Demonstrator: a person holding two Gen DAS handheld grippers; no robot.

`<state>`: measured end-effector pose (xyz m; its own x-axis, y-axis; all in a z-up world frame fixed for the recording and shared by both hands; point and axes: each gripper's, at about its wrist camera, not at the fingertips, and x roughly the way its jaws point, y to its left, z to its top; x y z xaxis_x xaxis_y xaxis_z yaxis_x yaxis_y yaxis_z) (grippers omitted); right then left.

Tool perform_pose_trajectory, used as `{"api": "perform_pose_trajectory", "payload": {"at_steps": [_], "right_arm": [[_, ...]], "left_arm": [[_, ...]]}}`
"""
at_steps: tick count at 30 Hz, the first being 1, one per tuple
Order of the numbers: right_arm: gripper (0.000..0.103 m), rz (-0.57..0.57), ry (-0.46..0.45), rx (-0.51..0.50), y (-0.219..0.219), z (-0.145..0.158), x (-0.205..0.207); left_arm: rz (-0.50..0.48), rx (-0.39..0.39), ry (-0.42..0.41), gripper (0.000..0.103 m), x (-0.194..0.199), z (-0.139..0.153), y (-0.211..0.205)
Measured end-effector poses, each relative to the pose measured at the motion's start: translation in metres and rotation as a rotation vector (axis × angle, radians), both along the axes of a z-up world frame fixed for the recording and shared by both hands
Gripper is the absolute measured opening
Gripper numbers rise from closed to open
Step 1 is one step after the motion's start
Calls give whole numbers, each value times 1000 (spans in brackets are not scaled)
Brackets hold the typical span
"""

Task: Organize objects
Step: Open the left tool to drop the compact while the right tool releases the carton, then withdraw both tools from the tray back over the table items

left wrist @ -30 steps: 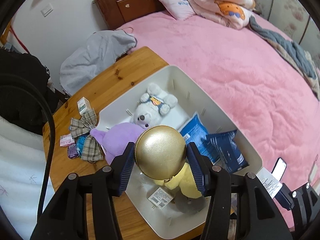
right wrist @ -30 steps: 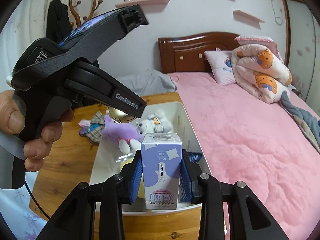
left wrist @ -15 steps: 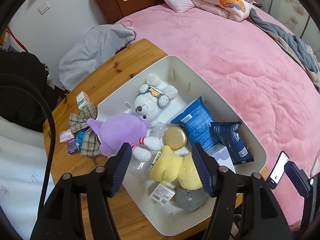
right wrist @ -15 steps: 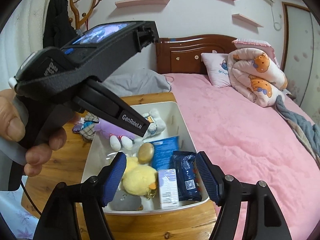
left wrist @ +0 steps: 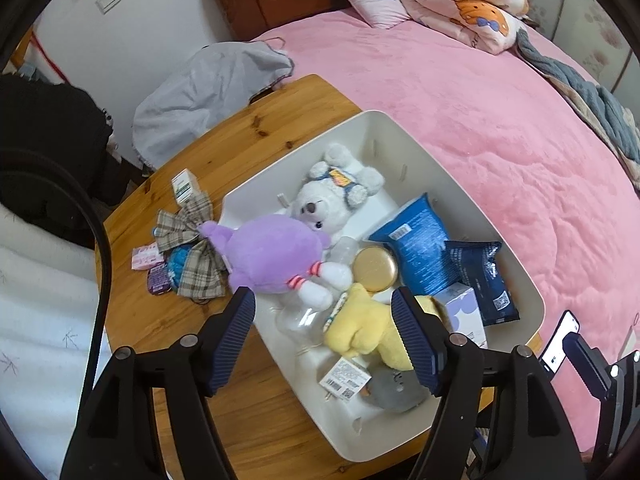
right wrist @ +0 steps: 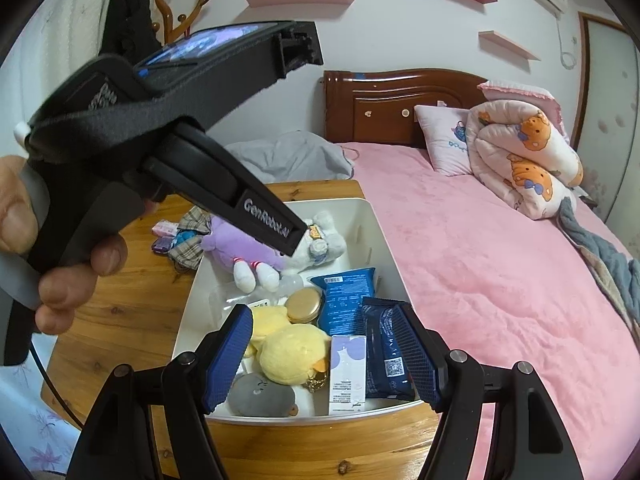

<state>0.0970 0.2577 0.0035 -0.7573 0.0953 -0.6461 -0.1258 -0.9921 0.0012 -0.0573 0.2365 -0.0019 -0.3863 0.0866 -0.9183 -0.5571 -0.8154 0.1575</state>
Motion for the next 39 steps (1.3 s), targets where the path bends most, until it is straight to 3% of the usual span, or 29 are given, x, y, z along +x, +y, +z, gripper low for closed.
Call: {"api": "perform_pose_trajectory", "payload": {"at_steps": [8,22,39], "right_arm": [[73,35,-17,37,-20,0,-4],[73,98,-28,150,-71,4,-24],[73,245,-32,183,-134,23,-92]], "left_arm": [[60,32,25,74,-11,12,-43],[249,108,31,74,-47,17,-157],[451,175,27,74,-97,7,-269]]}}
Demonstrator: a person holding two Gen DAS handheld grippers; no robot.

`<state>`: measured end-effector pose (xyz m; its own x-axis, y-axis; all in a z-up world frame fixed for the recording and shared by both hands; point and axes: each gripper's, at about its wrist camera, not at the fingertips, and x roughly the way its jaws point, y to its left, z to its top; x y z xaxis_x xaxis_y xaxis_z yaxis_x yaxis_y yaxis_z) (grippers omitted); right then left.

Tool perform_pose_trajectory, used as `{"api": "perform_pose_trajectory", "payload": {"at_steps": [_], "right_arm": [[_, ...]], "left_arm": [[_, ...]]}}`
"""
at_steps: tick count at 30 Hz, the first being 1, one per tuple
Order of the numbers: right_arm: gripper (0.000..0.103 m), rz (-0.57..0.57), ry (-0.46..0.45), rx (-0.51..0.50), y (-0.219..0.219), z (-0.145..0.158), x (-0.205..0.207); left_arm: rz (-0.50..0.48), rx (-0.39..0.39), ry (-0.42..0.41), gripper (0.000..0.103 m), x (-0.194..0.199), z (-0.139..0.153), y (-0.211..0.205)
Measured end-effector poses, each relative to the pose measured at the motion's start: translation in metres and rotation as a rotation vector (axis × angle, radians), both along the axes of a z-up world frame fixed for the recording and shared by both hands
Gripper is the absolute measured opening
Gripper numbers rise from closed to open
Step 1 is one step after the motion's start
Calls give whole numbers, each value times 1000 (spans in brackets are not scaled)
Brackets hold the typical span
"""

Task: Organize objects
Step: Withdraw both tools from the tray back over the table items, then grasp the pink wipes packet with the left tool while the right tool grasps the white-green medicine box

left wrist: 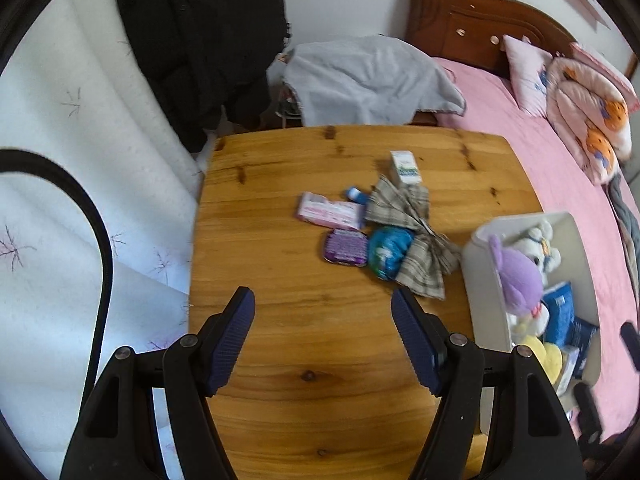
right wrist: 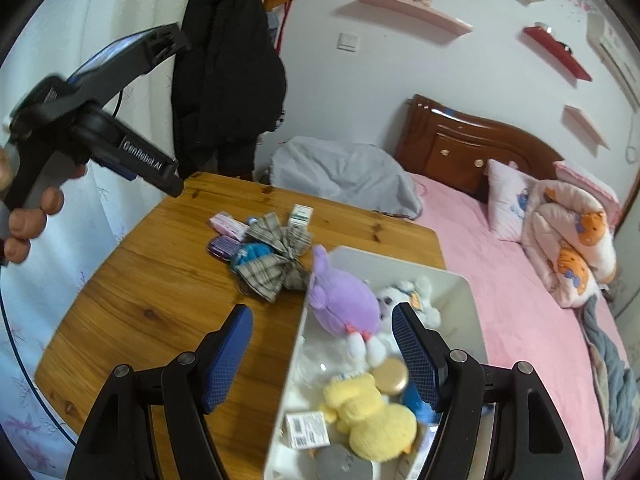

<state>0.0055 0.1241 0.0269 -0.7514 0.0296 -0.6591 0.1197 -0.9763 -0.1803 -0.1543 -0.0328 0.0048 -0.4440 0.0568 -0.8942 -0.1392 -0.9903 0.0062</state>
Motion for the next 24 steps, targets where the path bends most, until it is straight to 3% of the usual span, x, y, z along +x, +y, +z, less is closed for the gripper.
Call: {"api": "perform_pose_trajectory", "payload": {"at_steps": [9,14,24], "right_arm": [[73,27,-24,-37,2,24,-76],[73,10,-81,-99,8,25,-133],[73,-25,-206,-222,11,-7,-253]], "left_arm": [[59,26,-9,74,-35,-12,-23],[92,82,-70,74,-62,-35,-23],[279,216,-204,74,-123,-103,-20]]}}
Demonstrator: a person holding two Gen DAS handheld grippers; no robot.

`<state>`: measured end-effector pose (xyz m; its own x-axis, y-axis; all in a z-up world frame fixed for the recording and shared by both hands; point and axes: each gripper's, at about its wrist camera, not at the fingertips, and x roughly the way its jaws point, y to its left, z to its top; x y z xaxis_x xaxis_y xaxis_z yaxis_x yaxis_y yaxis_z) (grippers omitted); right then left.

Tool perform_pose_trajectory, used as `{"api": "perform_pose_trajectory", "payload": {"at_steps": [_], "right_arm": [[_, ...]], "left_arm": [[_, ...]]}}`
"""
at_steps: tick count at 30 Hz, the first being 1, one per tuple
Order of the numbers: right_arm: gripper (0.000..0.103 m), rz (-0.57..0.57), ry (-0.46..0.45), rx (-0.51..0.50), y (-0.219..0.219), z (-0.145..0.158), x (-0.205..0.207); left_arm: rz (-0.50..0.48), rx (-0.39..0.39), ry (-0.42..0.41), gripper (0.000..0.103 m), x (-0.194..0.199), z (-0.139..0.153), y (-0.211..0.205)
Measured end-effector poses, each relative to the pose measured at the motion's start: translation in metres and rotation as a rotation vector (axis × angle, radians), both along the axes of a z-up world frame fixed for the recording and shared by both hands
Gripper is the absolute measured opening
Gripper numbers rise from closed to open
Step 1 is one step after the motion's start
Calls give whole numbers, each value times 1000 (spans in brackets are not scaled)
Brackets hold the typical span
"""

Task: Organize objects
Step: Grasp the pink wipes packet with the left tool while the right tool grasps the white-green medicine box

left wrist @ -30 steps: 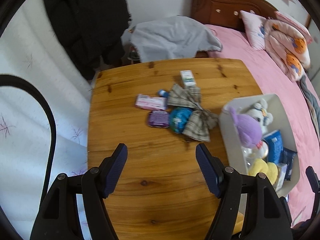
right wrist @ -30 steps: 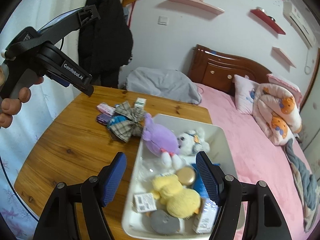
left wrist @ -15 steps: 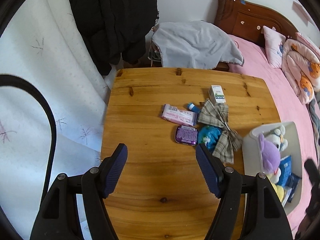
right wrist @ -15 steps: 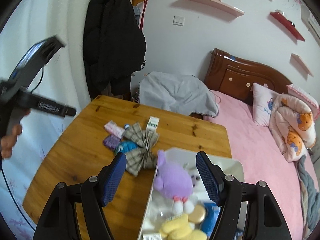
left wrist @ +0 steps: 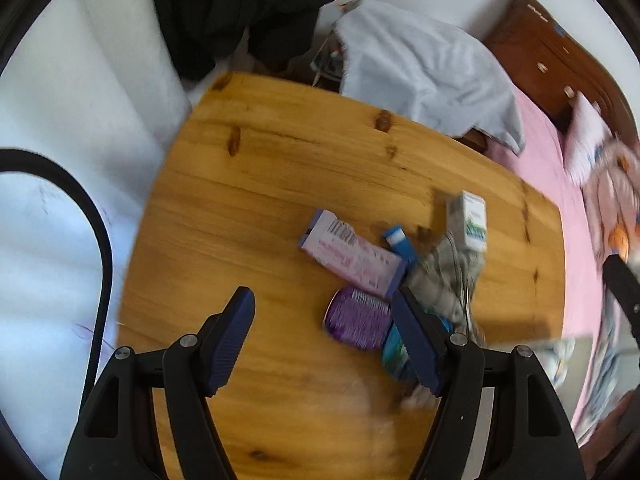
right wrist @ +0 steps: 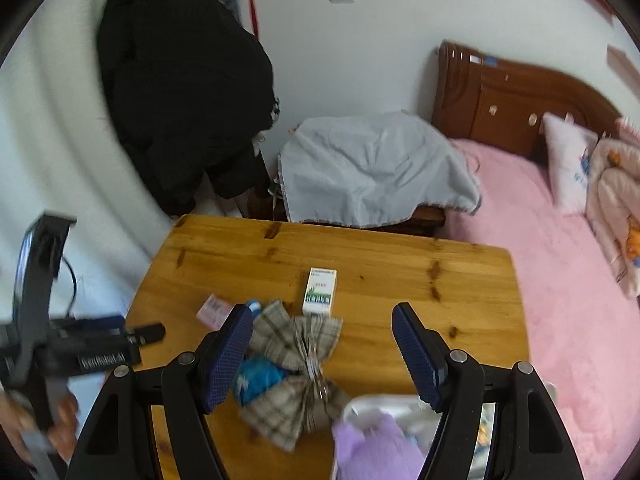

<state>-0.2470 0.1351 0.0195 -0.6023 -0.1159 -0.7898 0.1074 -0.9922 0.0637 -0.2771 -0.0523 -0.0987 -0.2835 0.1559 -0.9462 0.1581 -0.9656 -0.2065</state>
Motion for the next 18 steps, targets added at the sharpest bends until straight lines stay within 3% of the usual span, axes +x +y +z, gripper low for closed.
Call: {"api": "perform_pose_trajectory", "payload": {"at_steps": [7,13,18], "right_arm": [[73,-61,-107,-26,-1,-48,-65],[73,-88,-201,-36,-5,-90,-96],[72,-60,-238,-8,-18,-114,-107]], "left_arm": [[116,67,-43,74,-18,-36,0],[203,132,-87,74,-25,-61,-7],[235,140,-92,75,-31,-72,-6]]}}
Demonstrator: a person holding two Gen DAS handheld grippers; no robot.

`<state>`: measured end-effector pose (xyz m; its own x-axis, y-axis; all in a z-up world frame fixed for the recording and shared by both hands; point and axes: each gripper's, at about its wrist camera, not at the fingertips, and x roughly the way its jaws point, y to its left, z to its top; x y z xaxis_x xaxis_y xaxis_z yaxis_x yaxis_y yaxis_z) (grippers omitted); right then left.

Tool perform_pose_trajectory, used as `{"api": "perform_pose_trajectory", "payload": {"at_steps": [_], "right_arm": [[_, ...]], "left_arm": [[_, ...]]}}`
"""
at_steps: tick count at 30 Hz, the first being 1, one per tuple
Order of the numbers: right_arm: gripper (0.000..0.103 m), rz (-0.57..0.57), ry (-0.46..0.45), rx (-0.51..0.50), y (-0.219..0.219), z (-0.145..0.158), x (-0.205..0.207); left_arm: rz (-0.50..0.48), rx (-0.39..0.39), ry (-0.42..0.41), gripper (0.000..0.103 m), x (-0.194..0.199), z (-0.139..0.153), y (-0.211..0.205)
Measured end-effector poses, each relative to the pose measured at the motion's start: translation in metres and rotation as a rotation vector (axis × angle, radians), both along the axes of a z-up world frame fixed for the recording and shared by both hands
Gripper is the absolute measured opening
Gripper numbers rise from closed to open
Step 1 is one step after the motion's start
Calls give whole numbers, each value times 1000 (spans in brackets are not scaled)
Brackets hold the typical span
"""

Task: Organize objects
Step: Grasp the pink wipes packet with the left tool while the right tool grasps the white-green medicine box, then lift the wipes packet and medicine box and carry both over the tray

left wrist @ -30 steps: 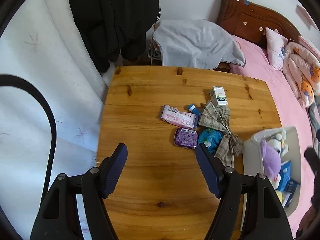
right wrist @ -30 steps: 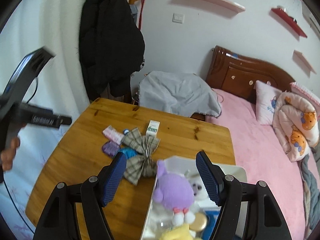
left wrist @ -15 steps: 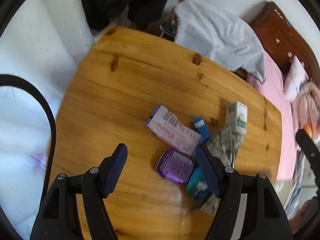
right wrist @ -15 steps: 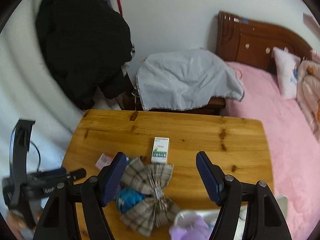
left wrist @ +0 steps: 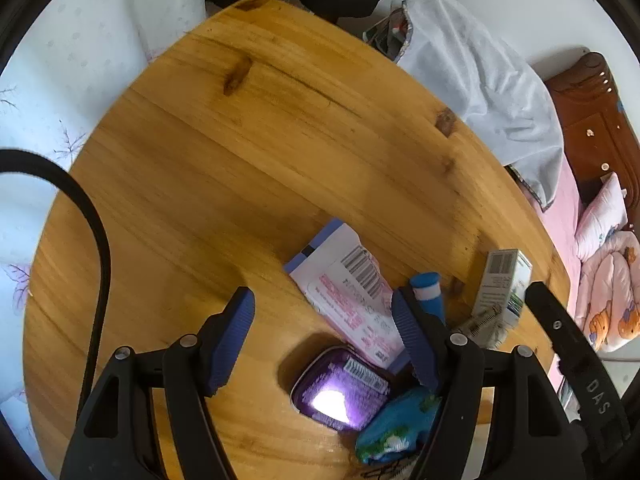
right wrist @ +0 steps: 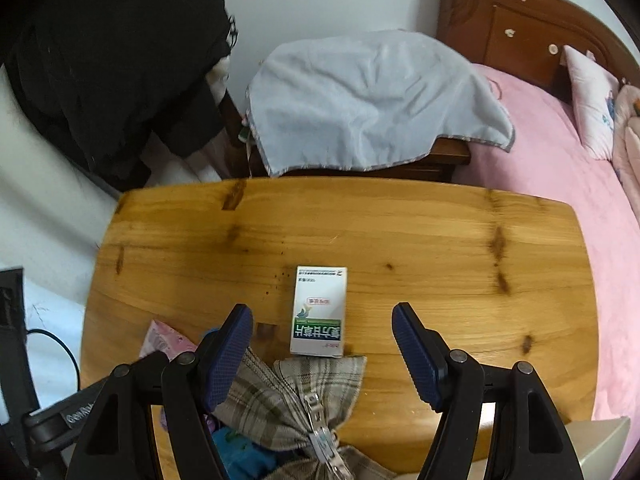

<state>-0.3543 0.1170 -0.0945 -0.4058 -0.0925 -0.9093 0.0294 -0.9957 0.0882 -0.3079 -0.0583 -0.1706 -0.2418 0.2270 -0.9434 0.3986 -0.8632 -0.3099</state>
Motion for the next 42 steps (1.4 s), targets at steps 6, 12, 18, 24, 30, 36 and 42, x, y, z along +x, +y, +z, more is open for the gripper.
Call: {"api": "perform_pose_trajectory", "payload": {"at_steps": [6,12,18,24,30,36,42], "right_arm": [[58,13,-65,54,-15,-22,-13],[44,10,-143,106,-20,-39,-24],[35,8,-202,111,-18,-53,-24],[35,7,-132,83,-16,-32,-12],[35,-13,-53,-29,1,6,13],[35,-13,42,-157,22,54,65],[35,-14,188,-293,35,111,145]], "left_arm": [[8,-54,28,75,-4,2,9],[6,-168,29,61,-7,2,16],[-15,-183,35,53,-12,1,14],[21,-141,70,52,1,10,-1],[48,-106,177,52,34,60,-21],[-9,-57,265,52,82,109,-19],[-61,-45,324,52,124,145,-1]]}}
